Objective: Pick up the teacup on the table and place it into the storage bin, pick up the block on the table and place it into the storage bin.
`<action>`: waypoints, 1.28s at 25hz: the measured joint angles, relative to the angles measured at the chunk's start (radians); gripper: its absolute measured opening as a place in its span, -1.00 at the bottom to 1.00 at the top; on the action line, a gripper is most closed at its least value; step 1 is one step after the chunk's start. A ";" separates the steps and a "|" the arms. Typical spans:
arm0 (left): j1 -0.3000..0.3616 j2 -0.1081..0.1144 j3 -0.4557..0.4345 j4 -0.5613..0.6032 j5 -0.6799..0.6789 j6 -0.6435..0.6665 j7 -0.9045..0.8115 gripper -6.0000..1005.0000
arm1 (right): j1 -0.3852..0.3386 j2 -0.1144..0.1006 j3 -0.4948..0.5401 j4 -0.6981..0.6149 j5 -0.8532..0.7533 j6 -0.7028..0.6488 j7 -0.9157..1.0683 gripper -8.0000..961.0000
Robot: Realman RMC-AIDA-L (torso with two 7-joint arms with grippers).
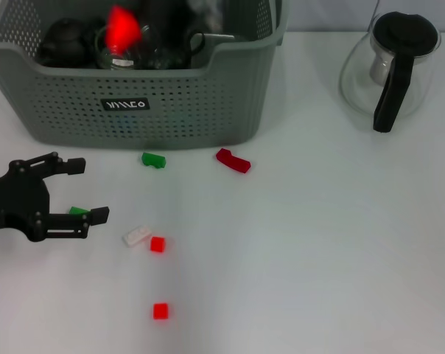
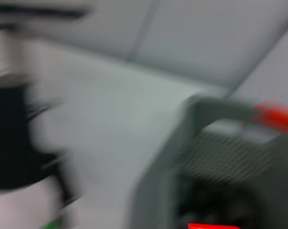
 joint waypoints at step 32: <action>-0.051 -0.002 -0.033 0.003 -0.009 0.019 -0.018 0.89 | -0.498 -0.003 -0.013 -0.403 0.296 0.028 -0.122 0.31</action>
